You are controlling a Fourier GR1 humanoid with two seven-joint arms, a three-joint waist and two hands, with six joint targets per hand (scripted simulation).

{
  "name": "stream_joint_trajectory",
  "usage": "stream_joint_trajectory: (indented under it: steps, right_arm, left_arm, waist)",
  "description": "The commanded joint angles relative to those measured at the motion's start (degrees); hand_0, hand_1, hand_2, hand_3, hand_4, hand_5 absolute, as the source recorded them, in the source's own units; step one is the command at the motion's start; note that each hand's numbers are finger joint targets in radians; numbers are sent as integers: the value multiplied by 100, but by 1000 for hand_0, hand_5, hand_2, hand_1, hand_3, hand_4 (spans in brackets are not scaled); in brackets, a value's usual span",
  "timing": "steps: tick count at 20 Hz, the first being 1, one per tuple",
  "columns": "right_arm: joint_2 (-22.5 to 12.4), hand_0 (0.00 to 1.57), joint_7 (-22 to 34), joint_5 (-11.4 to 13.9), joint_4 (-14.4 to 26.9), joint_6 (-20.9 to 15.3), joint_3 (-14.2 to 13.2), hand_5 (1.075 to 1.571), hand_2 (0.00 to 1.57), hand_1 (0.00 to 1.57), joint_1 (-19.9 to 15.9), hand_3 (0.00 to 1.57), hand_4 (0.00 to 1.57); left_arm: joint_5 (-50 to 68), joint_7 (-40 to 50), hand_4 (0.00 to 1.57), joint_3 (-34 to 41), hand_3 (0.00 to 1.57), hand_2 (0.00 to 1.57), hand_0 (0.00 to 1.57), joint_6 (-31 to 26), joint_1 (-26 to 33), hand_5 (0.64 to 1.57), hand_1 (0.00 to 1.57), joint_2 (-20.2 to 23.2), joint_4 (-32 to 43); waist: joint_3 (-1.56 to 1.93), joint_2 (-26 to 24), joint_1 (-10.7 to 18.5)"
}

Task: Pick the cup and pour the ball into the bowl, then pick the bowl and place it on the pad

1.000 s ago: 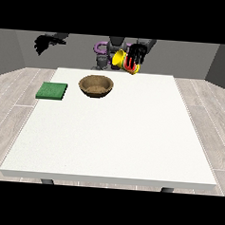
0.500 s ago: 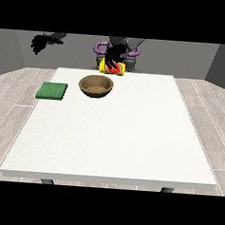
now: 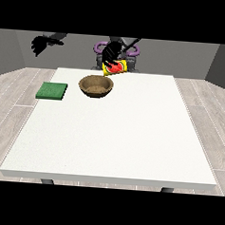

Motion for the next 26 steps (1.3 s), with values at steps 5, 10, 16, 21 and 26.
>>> stream_joint_trajectory:
  steps: [5,10,16,21,26]
  right_arm:
    - [321,0,563,-72,-87,-344,88,1565,0,0,76,0,104]
    - [383,0,445,-71,-234,-362,51,1565,0,0,506,0,104]
    - [888,0,387,8,-433,-708,271,1567,0,0,217,0,354]
    - [1404,0,327,420,-687,-1393,621,1571,0,0,-77,0,297]
    - [2145,0,75,751,-622,-2335,781,1570,0,0,-13,0,295]
  left_arm:
    - [939,41,1495,1230,1571,1571,1480,545,436,1222,1480,88,-528]
    - [2634,288,1513,2946,1425,1543,1236,1588,1163,1196,1236,163,-1087]
    - [5195,-414,419,4149,0,0,0,2437,2220,1561,0,-318,-2070]
    - [7280,-1911,0,4250,0,0,0,2036,2916,1560,0,-325,-2978]
    - [8272,-3204,0,4331,0,0,0,1071,3551,1565,0,-327,-3367]
  waist:
    - [-30,-161,279]
    - [-77,-299,396]
    - [-161,381,358]
    - [-91,662,529]
    - [-21,927,1053]
